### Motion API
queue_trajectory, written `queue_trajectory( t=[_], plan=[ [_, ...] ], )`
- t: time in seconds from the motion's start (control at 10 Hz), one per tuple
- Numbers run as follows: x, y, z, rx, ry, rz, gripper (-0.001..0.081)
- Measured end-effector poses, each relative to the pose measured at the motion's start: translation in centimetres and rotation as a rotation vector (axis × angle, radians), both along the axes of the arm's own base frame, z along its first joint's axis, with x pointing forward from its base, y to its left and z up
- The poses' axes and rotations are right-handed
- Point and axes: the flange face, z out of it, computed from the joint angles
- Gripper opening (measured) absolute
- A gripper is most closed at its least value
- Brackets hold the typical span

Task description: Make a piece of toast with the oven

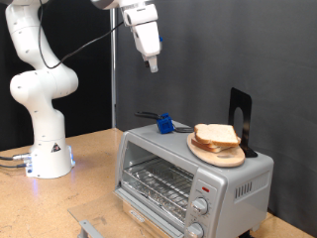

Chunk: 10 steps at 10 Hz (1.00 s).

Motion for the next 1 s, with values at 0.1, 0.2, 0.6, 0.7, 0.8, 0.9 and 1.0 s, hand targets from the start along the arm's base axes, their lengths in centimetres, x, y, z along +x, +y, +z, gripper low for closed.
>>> queue_trajectory(
  t=[0.1,0.2,0.6,0.7,0.8,0.9,1.0],
  plan=[
    [-0.9,0.6,0.1,0.022,-0.013,-0.037,0.0806],
    [-1.6,0.9,0.1,0.038,-0.019,-0.083,0.0806],
    [-1.9,1.2,-0.4,0.05,-0.017,-0.151,0.0806],
    [-1.7,1.2,-0.3,0.055,-0.048,-0.139,0.0806],
    [-1.7,1.4,-0.8,0.053,-0.057,-0.124,0.0806],
    [-1.8,1.5,-1.5,0.049,-0.054,-0.121,0.0806],
    [-1.9,1.7,-2.3,0.042,-0.044,-0.118,0.0806]
  ],
)
